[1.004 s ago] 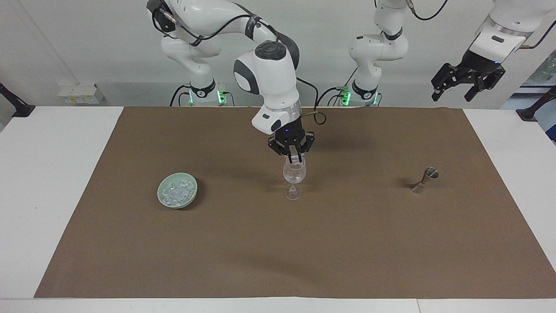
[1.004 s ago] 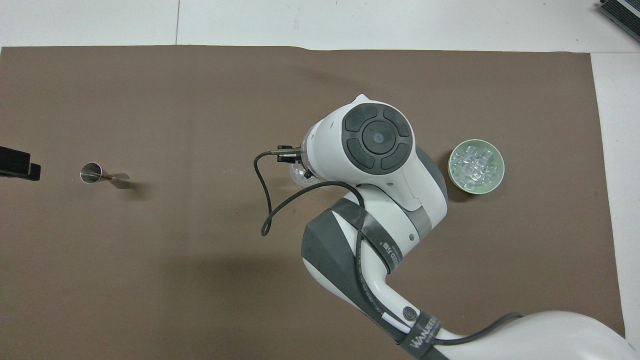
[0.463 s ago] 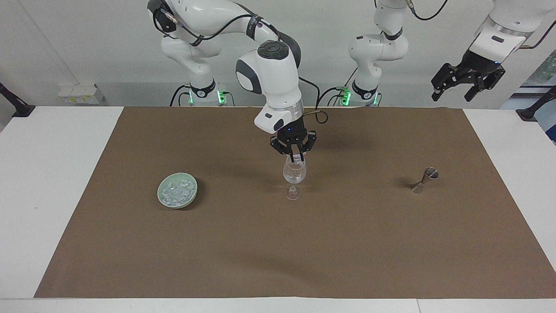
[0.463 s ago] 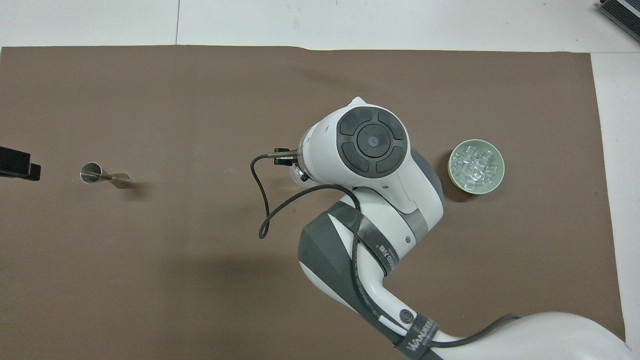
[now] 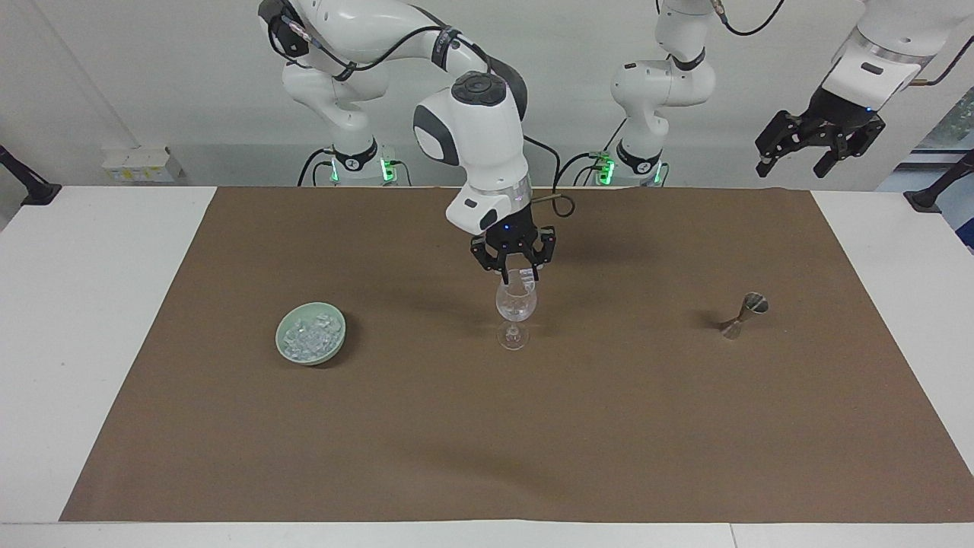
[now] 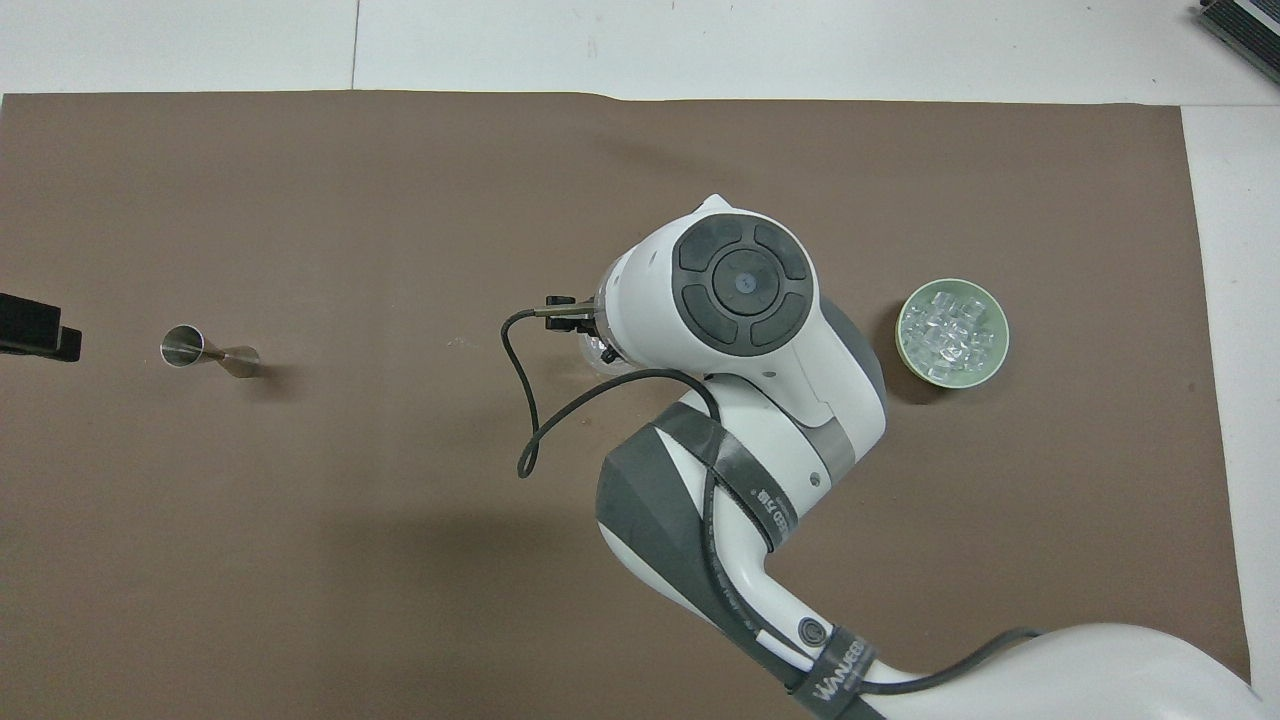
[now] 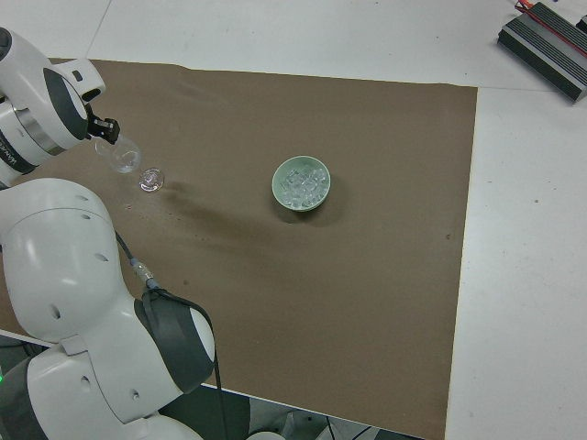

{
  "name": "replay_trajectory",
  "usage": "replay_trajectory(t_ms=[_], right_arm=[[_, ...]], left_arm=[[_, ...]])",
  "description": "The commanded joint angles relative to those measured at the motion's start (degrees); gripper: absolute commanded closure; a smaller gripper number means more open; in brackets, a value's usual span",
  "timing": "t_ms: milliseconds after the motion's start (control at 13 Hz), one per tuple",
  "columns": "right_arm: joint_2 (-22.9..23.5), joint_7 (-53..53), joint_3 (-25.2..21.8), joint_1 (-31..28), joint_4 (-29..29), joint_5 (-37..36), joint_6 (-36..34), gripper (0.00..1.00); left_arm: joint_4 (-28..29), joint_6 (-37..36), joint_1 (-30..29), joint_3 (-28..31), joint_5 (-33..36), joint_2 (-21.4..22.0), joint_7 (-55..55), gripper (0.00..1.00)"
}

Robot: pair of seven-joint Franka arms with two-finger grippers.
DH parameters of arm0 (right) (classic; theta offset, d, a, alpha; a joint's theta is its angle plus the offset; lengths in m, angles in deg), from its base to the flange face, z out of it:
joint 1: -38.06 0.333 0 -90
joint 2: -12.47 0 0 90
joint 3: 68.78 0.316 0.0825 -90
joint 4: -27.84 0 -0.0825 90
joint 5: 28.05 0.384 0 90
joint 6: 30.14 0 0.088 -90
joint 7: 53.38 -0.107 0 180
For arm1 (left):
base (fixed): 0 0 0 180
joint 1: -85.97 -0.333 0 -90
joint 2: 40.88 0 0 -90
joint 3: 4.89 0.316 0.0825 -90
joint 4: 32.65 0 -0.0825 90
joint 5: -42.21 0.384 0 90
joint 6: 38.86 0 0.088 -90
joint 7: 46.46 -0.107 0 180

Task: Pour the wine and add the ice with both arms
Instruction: 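Tilt the tin with the right gripper to tip ice into the cup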

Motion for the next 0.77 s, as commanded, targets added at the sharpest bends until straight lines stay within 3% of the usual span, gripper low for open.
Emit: replay_trajectory(t_ms=[0, 309, 540, 695], right_arm=[[0.6, -2.4, 1.0, -0.5, 0.1, -1.8, 1.1, 0.4], [0.7, -2.4, 1.0, -0.5, 0.0, -1.8, 1.1, 0.38], [0.7, -2.4, 1.0, -0.5, 0.0, -1.9, 1.1, 0.28], [0.7, -2.4, 1.0, -0.5, 0.0, -2.0, 1.1, 0.28]], left_arm=[[-0.4, -1.3, 0.3, 0.5, -0.4, 0.3, -0.1, 0.0], [-0.4, -1.3, 0.3, 0.5, -0.4, 0.3, -0.1, 0.0], [-0.4, -1.3, 0.3, 0.5, -0.4, 0.3, -0.1, 0.0], [-0.4, -1.3, 0.3, 0.5, -0.4, 0.3, -0.1, 0.0]])
